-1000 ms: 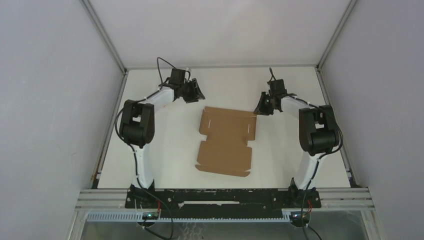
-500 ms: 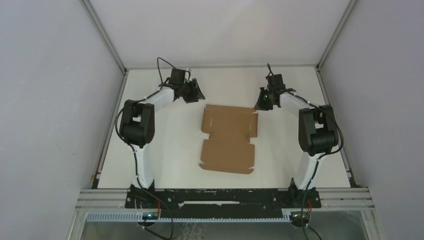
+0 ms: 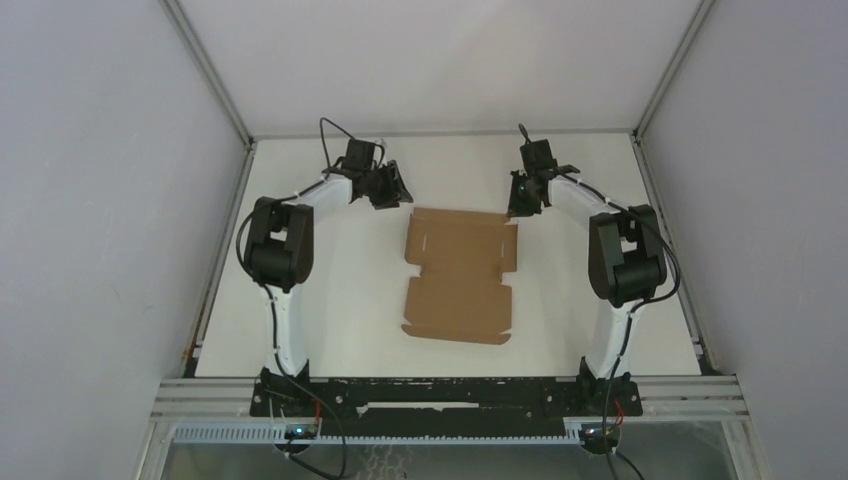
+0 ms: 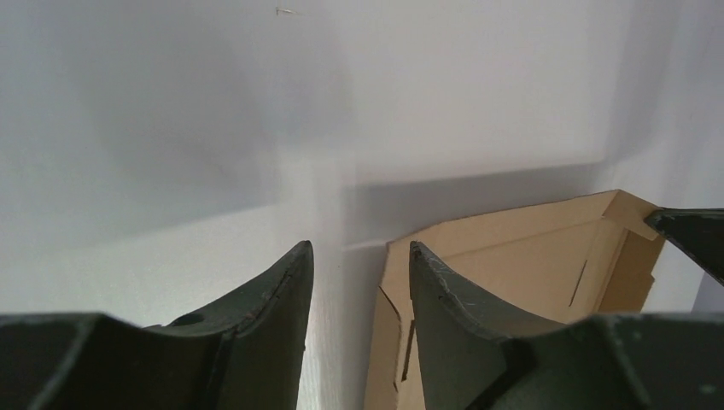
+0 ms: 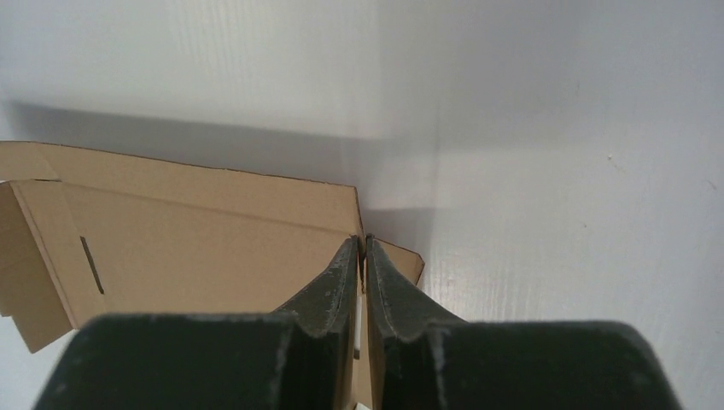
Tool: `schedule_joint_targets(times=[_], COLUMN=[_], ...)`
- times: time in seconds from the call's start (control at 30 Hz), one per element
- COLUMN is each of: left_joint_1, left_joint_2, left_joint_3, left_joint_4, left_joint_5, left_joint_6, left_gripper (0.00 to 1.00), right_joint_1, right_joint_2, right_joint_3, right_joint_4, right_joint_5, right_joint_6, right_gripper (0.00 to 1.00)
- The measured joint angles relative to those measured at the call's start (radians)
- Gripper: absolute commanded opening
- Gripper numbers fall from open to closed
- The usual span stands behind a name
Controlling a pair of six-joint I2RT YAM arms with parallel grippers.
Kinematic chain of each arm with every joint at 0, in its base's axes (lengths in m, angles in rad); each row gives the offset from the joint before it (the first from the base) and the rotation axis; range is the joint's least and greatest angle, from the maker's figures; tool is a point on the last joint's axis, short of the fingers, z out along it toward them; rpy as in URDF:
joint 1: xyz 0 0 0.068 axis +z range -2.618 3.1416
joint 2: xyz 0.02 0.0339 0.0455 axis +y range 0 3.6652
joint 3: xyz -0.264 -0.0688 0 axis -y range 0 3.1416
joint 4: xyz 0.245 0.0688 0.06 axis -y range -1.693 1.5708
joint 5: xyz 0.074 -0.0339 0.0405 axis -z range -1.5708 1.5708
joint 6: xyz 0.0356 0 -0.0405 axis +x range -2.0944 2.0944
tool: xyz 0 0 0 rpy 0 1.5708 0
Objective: Fold the paper box
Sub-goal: Fold the paper box at the center of the board.
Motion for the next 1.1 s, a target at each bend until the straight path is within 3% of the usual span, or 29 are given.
schedule_joint_targets(times=[0.8, 1.1], left_joint_1=[-0.011, -0.023], left_joint_2=[0.049, 0.053], left_joint_3=[0.016, 0.016], left_joint_4=[0.023, 0.039], left_joint_5=[0.020, 0.046], left_joint_6=[-0.002, -0.010], left_gripper=[0.50, 0.44], right_joint_1=[0.026, 0.036], right_joint_2=[0.070, 0.081], right_joint_3=[0.090, 0.090], right_joint_4=[-0.092, -0.103], right_joint_5=[0.042, 0.047], right_joint_6=[-0.005, -0.008], right_gripper=[0.15, 0.15])
